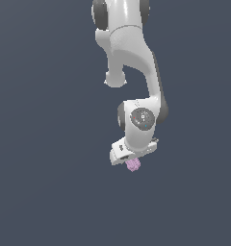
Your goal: Pick up the object and move it to a goal position.
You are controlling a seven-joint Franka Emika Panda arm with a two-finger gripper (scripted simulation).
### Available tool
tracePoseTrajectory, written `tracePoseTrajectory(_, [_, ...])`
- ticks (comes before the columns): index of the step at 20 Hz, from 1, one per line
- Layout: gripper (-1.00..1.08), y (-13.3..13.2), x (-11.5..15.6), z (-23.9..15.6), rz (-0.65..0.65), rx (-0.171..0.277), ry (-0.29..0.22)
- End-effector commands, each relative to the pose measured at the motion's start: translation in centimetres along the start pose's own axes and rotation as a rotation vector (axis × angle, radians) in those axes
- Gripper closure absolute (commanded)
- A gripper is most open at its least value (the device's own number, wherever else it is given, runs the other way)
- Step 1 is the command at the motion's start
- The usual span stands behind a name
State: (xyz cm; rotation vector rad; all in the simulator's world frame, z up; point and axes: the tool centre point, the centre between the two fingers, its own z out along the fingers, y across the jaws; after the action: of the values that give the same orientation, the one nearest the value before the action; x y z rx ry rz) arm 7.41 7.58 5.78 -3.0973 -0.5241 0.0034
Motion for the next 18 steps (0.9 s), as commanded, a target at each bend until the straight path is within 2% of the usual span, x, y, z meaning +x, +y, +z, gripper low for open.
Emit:
tracePoseTrajectory(1, [-0.92,0.0,0.1,0.0,0.000,-0.001,0.002])
tracePoseTrajectory(2, [-0.92,0.0,0.2,0.0,0.000,-0.001,0.002])
tracePoseTrajectory(3, [1.08,0.0,0.2,0.0,0.000,-0.001,0.002])
tracePoseTrajectory(18, [1.08,0.3,0.4,-1.1,0.000,-0.001,0.004])
